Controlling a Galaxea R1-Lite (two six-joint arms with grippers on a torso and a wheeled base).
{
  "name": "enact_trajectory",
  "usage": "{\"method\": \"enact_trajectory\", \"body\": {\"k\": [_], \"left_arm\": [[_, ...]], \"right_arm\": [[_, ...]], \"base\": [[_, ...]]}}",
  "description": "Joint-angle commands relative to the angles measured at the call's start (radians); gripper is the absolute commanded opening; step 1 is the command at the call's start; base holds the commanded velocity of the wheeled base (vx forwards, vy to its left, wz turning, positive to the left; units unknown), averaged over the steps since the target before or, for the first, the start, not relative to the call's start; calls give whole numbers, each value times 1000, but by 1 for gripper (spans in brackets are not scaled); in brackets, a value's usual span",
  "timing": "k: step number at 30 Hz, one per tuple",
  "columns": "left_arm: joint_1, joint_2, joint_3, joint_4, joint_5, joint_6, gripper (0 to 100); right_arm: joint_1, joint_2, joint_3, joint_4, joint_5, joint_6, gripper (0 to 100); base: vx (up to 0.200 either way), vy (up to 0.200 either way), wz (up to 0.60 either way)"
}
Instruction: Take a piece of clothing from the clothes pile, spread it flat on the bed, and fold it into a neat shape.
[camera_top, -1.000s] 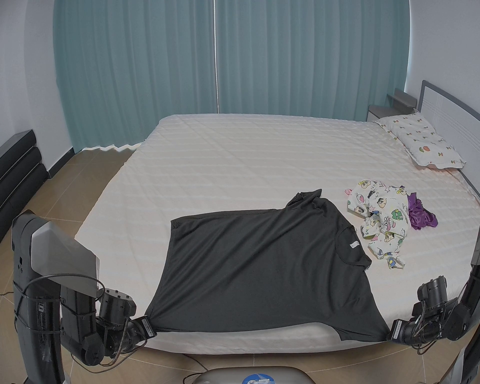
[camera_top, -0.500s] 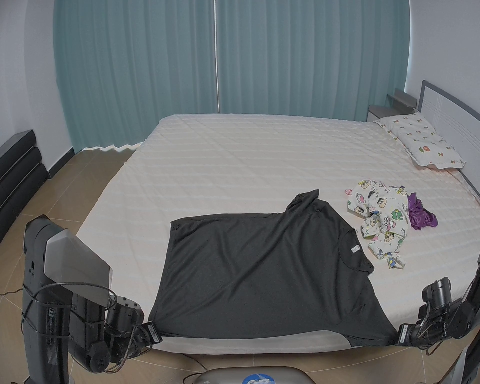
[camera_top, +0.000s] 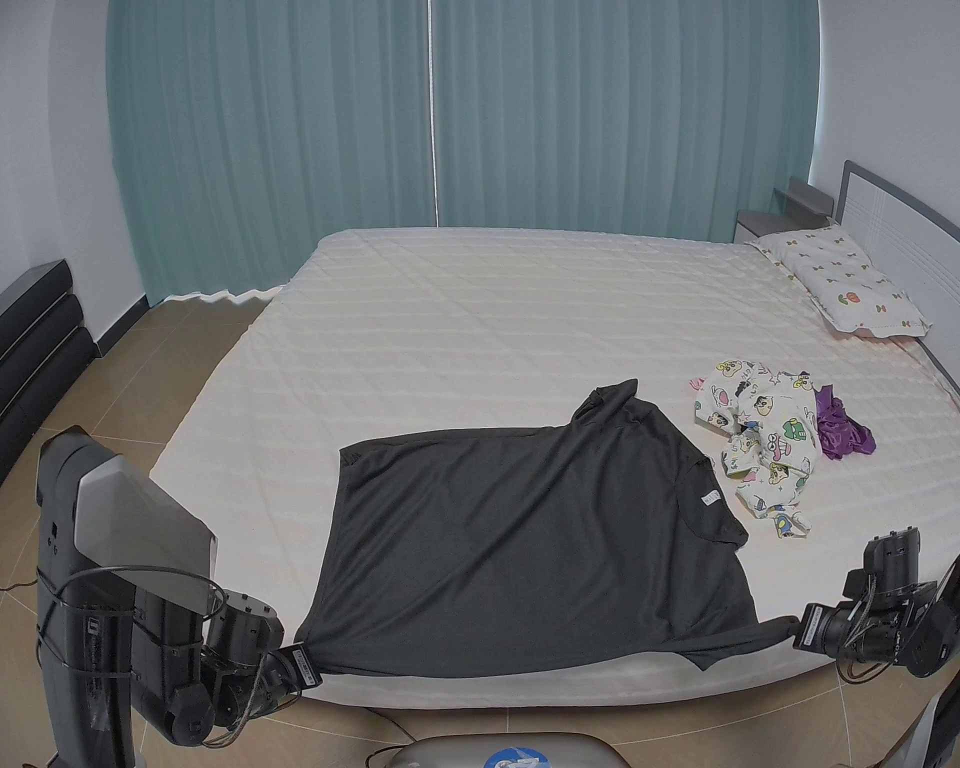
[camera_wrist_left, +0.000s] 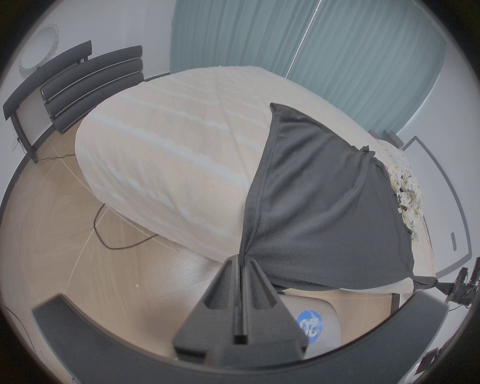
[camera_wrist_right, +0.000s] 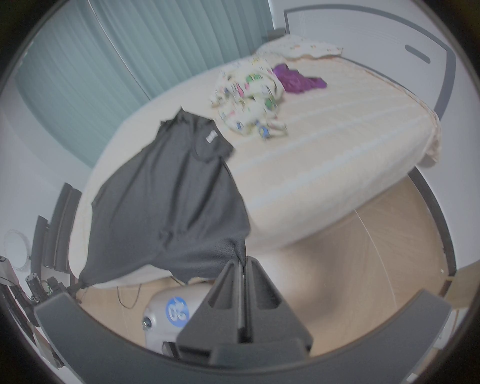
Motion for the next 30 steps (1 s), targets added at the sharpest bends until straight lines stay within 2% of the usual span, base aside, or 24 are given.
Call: {"method": "enact_trajectory", "body": {"k": [1,6,7,9,11,17,26,30], "left_arm": [[4,-79,-36,21,0,2,0],[23,-199,-164,262,-2,4,0],[27,-205,-174,277,-2,4,0],[53,-248,-270,415,-2,2,0],[73,-249,-326,474,-2,-4,0],[76,-264,-383,517,1,-73,0],[75,-335,-389,635,0,-79,0],[47,-355,-389,710,-4,-78,0]], "right_arm": [[9,38,-37,-40,8,1,0],[13,30,-129,-54,11,4,0],[15,30,-133,-54,11,4,0],[23,27,-172,-54,12,3,0],[27,29,-196,-57,14,4,0],[49,35,-238,-124,8,3,0],[41,27,-241,-150,5,0,0],[42,26,-239,-150,3,1,0]], "base": [[0,0,0],[0,0,0],[0,0,0],[0,0,0],[0,0,0],[0,0,0],[0,0,0],[0,0,0]]}}
